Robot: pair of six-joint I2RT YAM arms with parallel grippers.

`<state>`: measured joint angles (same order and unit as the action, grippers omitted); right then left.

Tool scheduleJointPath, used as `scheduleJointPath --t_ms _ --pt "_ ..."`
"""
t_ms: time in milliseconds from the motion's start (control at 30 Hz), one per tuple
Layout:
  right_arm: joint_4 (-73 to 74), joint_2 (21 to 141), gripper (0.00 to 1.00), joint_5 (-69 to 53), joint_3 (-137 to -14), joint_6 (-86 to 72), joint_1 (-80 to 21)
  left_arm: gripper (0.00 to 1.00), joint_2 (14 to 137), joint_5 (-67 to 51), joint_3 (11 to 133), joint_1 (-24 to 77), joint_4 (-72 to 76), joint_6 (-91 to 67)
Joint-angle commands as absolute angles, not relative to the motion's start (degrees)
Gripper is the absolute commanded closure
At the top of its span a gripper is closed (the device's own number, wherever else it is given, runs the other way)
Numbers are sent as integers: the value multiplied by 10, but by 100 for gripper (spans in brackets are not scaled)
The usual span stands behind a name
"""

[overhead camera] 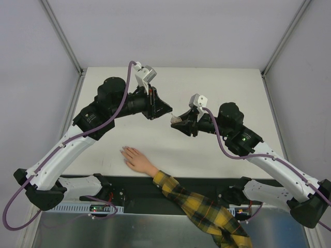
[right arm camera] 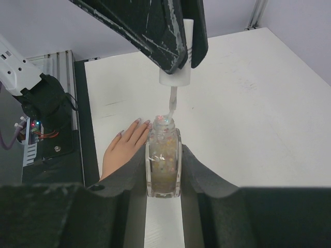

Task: Paint the nails

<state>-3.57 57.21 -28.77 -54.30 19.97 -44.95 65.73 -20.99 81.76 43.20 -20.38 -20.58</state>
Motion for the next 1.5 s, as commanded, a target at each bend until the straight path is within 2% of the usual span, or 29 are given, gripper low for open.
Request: scheduleJointPath --t_ms 0,1467 --pt "-80 562 100 -304 -543 200 -451 100 656 -227 818 439 -178 -217" --pt "-86 570 99 -303 -580 196 -456 100 662 -270 784 439 -178 -234"
